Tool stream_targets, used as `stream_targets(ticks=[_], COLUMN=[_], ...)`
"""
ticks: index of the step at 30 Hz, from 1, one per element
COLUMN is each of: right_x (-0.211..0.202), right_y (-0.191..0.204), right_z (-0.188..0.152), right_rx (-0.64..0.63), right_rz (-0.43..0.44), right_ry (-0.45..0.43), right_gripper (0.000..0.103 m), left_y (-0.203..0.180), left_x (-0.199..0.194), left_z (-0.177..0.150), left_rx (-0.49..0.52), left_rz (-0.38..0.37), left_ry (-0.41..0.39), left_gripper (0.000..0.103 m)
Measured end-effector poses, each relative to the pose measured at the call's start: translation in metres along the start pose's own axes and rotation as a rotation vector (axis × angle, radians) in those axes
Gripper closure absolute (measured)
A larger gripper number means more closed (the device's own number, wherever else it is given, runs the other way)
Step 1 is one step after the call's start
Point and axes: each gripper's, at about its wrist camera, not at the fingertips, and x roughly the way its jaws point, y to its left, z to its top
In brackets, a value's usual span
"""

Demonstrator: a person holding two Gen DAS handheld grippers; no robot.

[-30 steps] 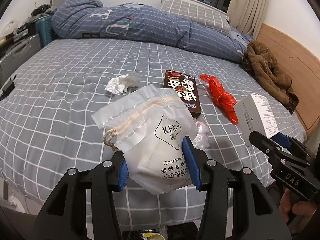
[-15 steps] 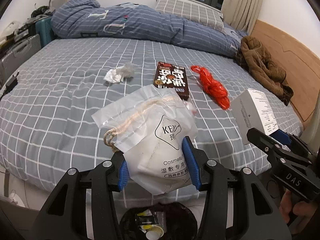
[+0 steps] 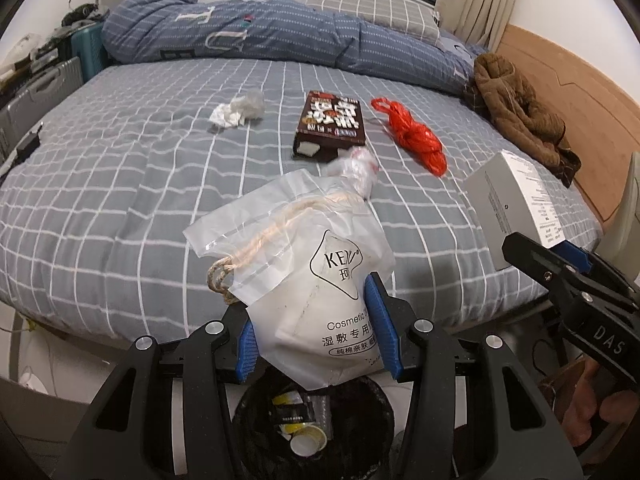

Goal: Collect trash
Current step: 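Lift the white box and KEYU mask bag and carry both to the bin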

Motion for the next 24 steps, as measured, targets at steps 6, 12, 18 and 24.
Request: stream_targets(ticks=[6, 12, 18, 24], right_x=[-0.003, -0.004, -0.007, -0.007], right_y=[0.003, 0.005, 0.008, 0.010], right_z=[-0.015, -0.028, -0.044, -0.061], right_rx=[-0.001, 0.010, 0.007, 0.004], right_rz=[-0.005, -0.001, 0.000, -0.002], right_ry=[0.022, 0.045, 0.068, 0.098], right_gripper=[0.036, 0.036, 0.036, 0.036], left_y=[0.001, 0.004, 0.006, 0.008], left_x=[0.000, -0.004, -0.006, -0.001], left_z=[-0.018, -0.032, -0.048, -0.066], left_rx=[-0.003, -0.012, -0.015, -0.016], left_rz=[0.014, 0.021, 0.030, 0.046], left_ry=[0.023, 0.036, 0.052, 0.086], left_gripper=[0.056, 0.056, 0.056, 0.056])
